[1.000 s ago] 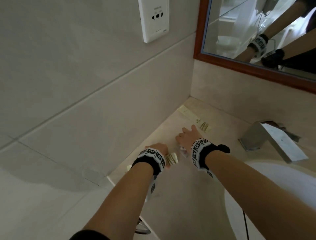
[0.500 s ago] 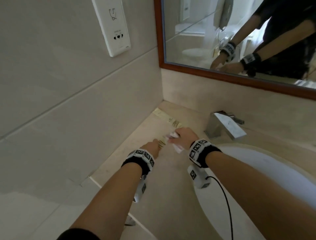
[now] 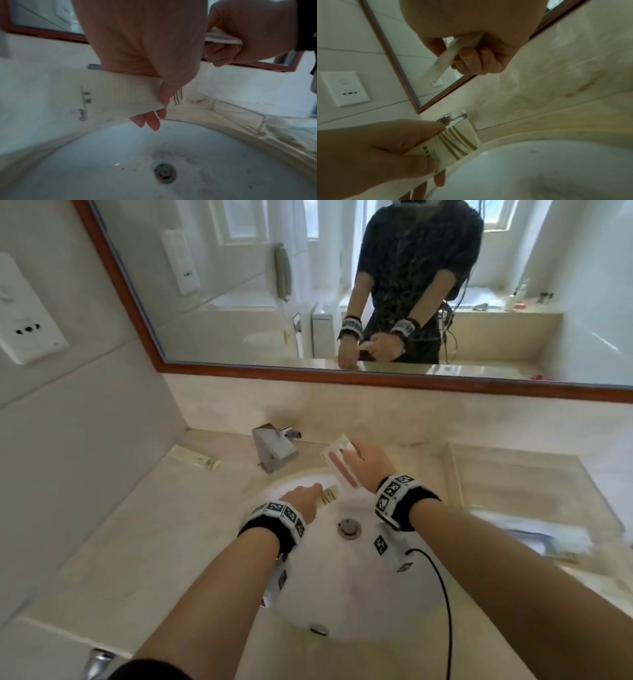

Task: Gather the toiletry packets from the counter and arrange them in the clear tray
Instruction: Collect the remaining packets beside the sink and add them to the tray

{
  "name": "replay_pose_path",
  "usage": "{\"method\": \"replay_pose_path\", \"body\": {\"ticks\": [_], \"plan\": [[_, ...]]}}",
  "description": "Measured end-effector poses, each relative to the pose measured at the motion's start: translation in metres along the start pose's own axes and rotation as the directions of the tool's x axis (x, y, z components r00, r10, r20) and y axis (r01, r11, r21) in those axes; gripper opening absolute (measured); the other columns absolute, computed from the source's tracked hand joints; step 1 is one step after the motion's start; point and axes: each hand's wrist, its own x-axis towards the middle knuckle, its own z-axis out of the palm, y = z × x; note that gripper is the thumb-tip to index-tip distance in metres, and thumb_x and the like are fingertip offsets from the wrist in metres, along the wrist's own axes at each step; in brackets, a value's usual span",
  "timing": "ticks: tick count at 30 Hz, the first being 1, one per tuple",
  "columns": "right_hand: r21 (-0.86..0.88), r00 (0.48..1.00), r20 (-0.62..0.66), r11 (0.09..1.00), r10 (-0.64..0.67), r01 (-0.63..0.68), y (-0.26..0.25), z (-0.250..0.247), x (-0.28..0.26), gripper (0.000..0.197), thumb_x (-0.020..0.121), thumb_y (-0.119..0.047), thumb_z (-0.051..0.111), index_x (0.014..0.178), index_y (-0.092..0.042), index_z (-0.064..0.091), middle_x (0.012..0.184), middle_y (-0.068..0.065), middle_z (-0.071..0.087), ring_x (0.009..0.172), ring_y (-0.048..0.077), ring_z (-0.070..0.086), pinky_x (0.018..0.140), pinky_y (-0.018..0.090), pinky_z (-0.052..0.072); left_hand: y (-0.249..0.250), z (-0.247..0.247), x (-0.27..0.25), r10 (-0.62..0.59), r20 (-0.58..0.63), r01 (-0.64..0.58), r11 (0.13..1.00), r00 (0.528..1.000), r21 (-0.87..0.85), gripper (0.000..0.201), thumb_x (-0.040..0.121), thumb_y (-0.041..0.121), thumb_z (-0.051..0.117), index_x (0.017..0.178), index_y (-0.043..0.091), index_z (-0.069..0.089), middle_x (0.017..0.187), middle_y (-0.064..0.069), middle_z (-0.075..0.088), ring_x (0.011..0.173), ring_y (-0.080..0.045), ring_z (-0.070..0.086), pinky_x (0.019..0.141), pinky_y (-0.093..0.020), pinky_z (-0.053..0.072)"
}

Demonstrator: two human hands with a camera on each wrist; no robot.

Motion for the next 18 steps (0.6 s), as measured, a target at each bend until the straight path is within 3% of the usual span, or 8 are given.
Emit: {"method": "replay_pose_path", "body": {"ticks": [3,5,9,15,18], "plan": [[-0.037,0.994,-0.089,0.997,0.065,-0.069,0.041,-0.047,-0.024,0.036,0.097,-0.021,0.04,0.062,-0.029,0.036,0.056,-0.007,0.039,0.056,0.017,0.039,0.058,0.029,0.029,0.062,0.005,0.015,0.085,-0.025,-0.086,0.995,0.996,-0.043,0.041,0.095,0.007,0.036,0.135,0.011,0.036,0.108,-0.019,0.064,0.09,-0.035,0.067,0.081,-0.046,0.057],[-0.07,0.985,-0.139,0.991,0.104,-0.114,0.064,-0.077,-0.042,0.041,0.098,-0.02,0.039,0.06,-0.032,0.031,0.055,-0.008,0.035,0.052,0.013,0.036,0.058,0.03,0.028,0.103,0.011,0.025,0.101,-0.035,-0.103,0.993,0.994,-0.064,0.04,0.096,0.008,0.038,0.136,0.009,0.033,0.11,-0.021,0.063,0.095,-0.036,0.066,0.083,-0.045,0.056],[-0.185,0.956,-0.129,0.941,0.262,-0.283,0.108,-0.131,-0.079,0.018,0.095,-0.019,0.044,0.078,-0.013,0.044,0.07,0.006,0.049,0.066,0.022,0.045,0.063,0.03,0.033,0.177,0.028,0.039,0.168,-0.052,-0.173,0.98,0.984,-0.1,0.025,0.098,0.008,0.035,0.123,0.005,0.038,0.108,-0.023,0.064,0.097,-0.037,0.065,0.082,-0.044,0.052],[-0.356,0.908,0.05,0.857,0.417,-0.374,0.165,-0.174,-0.124,0.023,0.094,-0.015,0.046,0.099,-0.002,0.065,0.102,0.018,0.067,0.083,0.025,0.055,0.072,0.027,0.037,0.241,0.056,0.052,0.264,-0.035,-0.262,0.964,0.964,0.035,0.023,0.098,0.006,0.036,0.116,-0.003,0.049,0.114,-0.025,0.062,0.102,-0.039,0.062,0.085,-0.044,0.05],[-0.412,0.852,0.2,0.831,0.484,-0.375,0.182,-0.168,-0.137,0.027,0.094,-0.012,0.04,0.096,-0.002,0.066,0.107,0.017,0.068,0.088,0.025,0.059,0.075,0.026,0.04,0.255,0.062,0.057,0.274,-0.003,-0.273,0.96,0.962,0.065,0.021,0.097,0.008,0.041,0.11,-0.004,0.053,0.112,-0.025,0.063,0.101,-0.039,0.062,0.085,-0.043,0.05]]}}
